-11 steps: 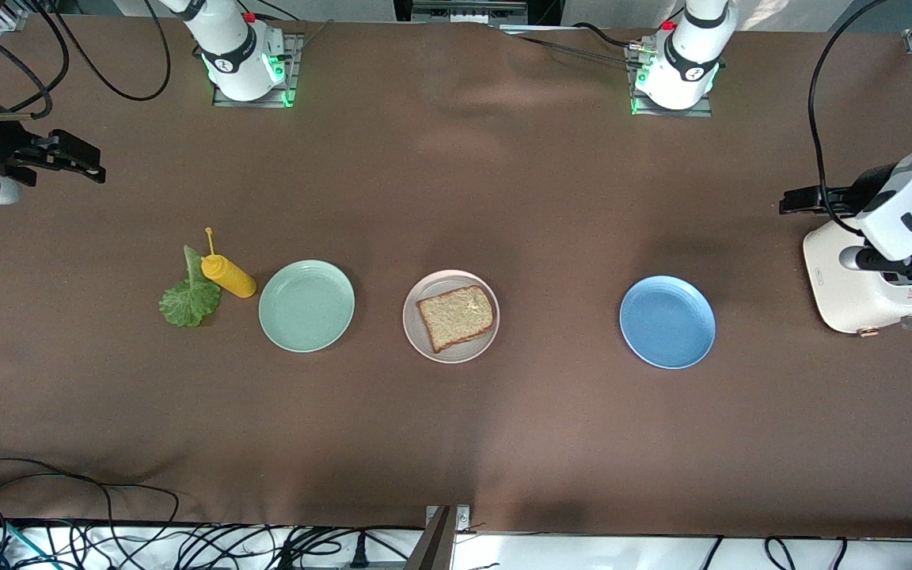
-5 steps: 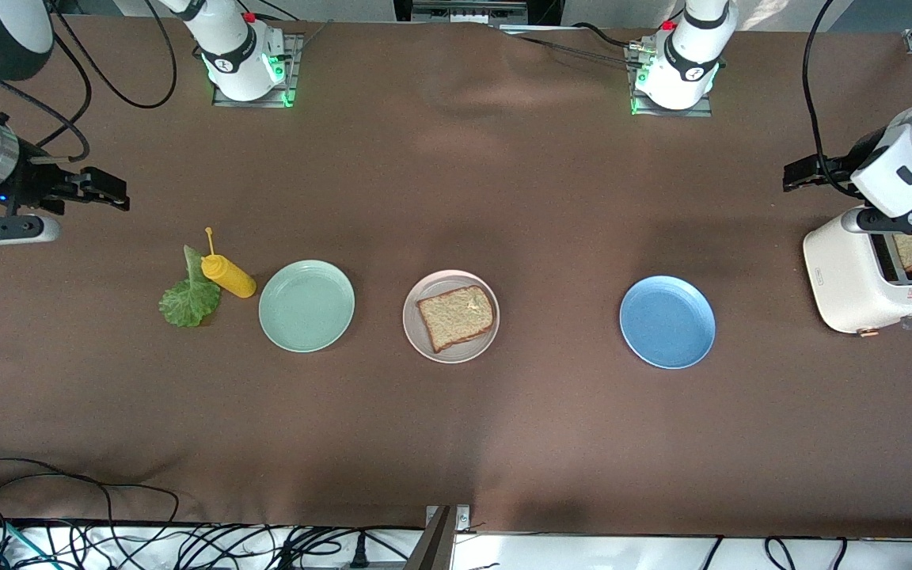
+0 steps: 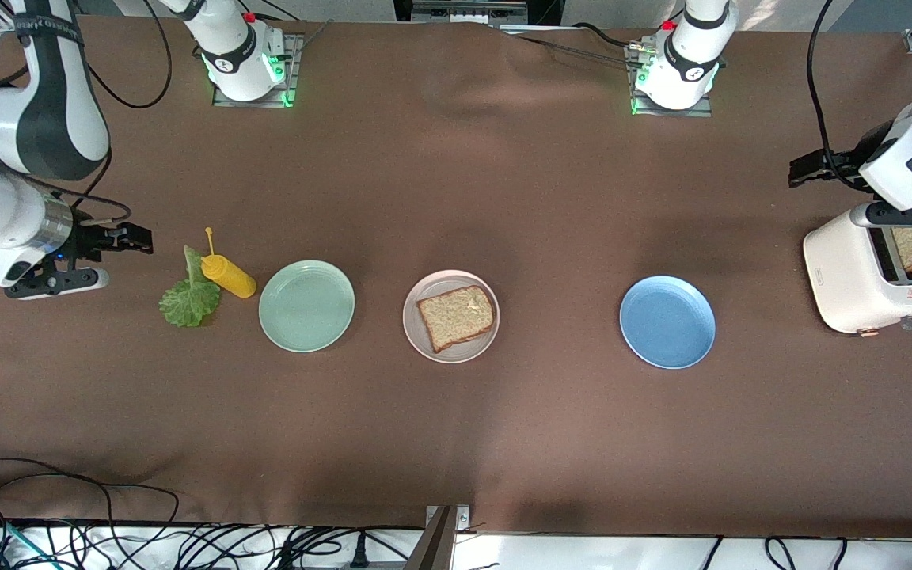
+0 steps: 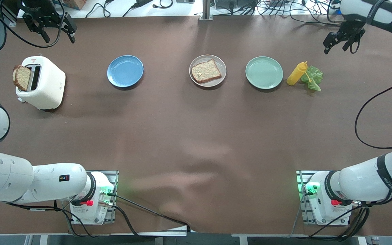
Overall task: Make sandwich on beige plate with both arms
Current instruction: 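Reach the right gripper to the lettuce leaf and grasp its stem, then carry the lettuce leaf onto the bread on the beige plate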
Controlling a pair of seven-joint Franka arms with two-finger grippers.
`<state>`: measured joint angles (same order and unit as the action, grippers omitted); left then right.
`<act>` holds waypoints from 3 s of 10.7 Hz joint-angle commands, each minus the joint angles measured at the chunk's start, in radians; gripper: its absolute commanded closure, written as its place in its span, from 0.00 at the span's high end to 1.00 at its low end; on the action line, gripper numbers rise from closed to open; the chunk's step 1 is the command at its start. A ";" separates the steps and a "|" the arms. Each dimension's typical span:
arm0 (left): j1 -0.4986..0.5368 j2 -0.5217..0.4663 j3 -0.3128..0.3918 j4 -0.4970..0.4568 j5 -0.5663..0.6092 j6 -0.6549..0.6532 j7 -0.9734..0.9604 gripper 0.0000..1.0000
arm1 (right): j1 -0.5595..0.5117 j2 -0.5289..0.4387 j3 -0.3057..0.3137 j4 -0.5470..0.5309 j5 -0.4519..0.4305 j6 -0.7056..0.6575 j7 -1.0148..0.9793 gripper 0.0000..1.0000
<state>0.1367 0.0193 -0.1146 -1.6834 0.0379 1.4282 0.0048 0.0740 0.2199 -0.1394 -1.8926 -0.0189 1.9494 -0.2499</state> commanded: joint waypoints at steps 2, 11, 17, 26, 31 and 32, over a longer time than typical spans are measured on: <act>0.038 -0.015 -0.010 -0.018 0.017 -0.015 0.001 1.00 | -0.011 0.119 -0.008 -0.063 -0.007 0.124 -0.031 0.90; 0.041 -0.012 -0.008 -0.018 0.017 -0.020 -0.002 1.00 | -0.036 0.320 -0.006 -0.028 0.063 0.134 -0.020 0.00; 0.041 -0.012 -0.008 -0.019 0.017 -0.020 -0.002 1.00 | -0.031 0.306 -0.005 0.180 0.063 -0.111 -0.012 0.00; 0.043 -0.007 -0.007 -0.024 0.017 -0.037 -0.002 1.00 | 0.238 0.303 0.021 0.658 0.071 -0.481 0.327 0.00; 0.044 0.004 -0.005 -0.018 0.017 -0.041 0.001 1.00 | 0.423 0.375 0.135 0.653 0.230 -0.284 1.032 0.00; 0.044 0.004 -0.005 -0.018 0.017 -0.045 0.000 1.00 | 0.458 0.407 0.135 0.652 0.264 -0.203 1.148 0.00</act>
<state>0.1771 0.0231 -0.1150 -1.7025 0.0379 1.3956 0.0059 0.4970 0.5700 -0.0008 -1.2679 0.1922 1.6677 0.7427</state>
